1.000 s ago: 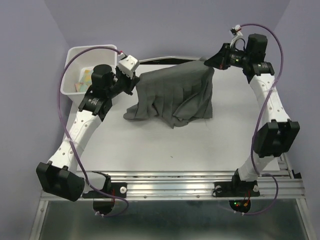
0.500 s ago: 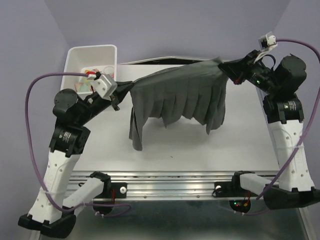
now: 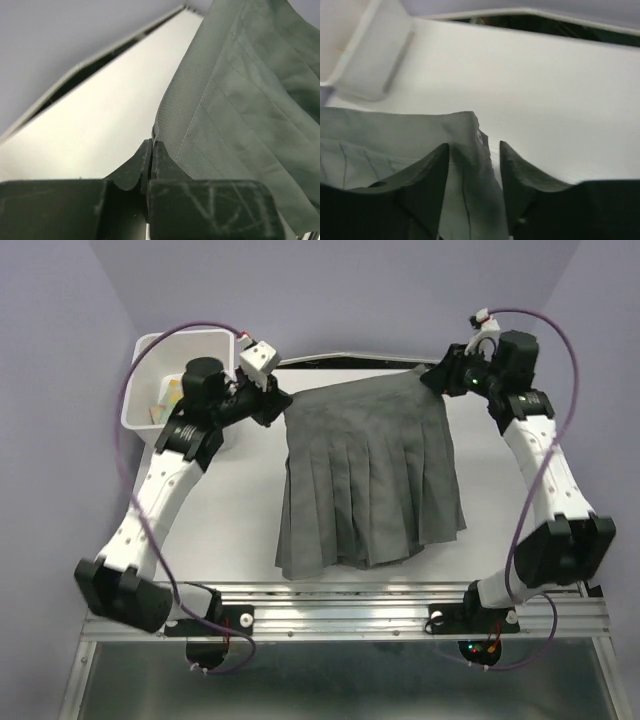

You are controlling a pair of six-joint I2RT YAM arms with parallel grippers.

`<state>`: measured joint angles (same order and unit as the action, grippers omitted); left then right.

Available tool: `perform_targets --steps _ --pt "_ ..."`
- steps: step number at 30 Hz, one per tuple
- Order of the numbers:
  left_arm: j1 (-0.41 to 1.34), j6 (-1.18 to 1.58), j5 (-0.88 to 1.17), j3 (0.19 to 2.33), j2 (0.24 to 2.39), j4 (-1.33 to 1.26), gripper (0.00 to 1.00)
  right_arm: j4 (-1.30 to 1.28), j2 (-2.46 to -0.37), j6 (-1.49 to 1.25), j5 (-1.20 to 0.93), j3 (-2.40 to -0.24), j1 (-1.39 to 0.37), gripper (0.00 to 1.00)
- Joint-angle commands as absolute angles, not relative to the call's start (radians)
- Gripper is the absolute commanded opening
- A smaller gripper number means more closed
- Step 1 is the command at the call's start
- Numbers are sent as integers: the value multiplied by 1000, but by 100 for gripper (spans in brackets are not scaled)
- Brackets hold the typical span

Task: Fold and stack the skirts
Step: Flatten the skirt out

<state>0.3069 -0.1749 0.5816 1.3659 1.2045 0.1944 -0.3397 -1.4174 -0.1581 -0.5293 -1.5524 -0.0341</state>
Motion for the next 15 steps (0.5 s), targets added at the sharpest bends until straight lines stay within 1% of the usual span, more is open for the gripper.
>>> perform_targets --steps 1,2,3,4,5,6,7,8,10,11,12,14,15 --pt "282 -149 390 1489 1438 201 37 -356 -1630 -103 -336 -1626 3 58" --pt "282 -150 362 1527 1483 207 44 -377 -1676 -97 -330 -1667 3 68" --pt "281 -155 315 1630 1574 262 53 -424 -1753 -77 -304 -1763 3 81" --pt "279 -159 302 1690 1613 299 54 -452 -1784 -68 -292 -1810 3 89" --pt "278 -163 296 1741 1644 333 54 -478 -1807 -57 -288 -1853 3 91" --pt "273 -170 299 1811 1673 378 59 -497 -1819 -42 -290 -1900 3 100" --pt "272 -175 301 1822 1672 388 67 -521 -1824 -13 -304 -1907 3 100" --pt "272 -181 316 1798 1663 388 80 -531 -1818 -12 -346 -1905 3 100" --pt "271 -205 339 1737 1602 364 80 -578 -1812 56 -420 -1878 3 100" --pt "272 -207 351 1664 1580 354 80 -603 -1810 63 -454 -1865 3 99" --pt "272 -213 366 1629 1544 344 80 -642 -1813 75 -510 -1849 3 97" --pt "273 -216 385 1559 1511 342 80 -687 -1821 116 -558 -1794 3 93" --pt "273 -221 405 1490 1497 347 80 -704 -1828 129 -580 -1770 3 86"
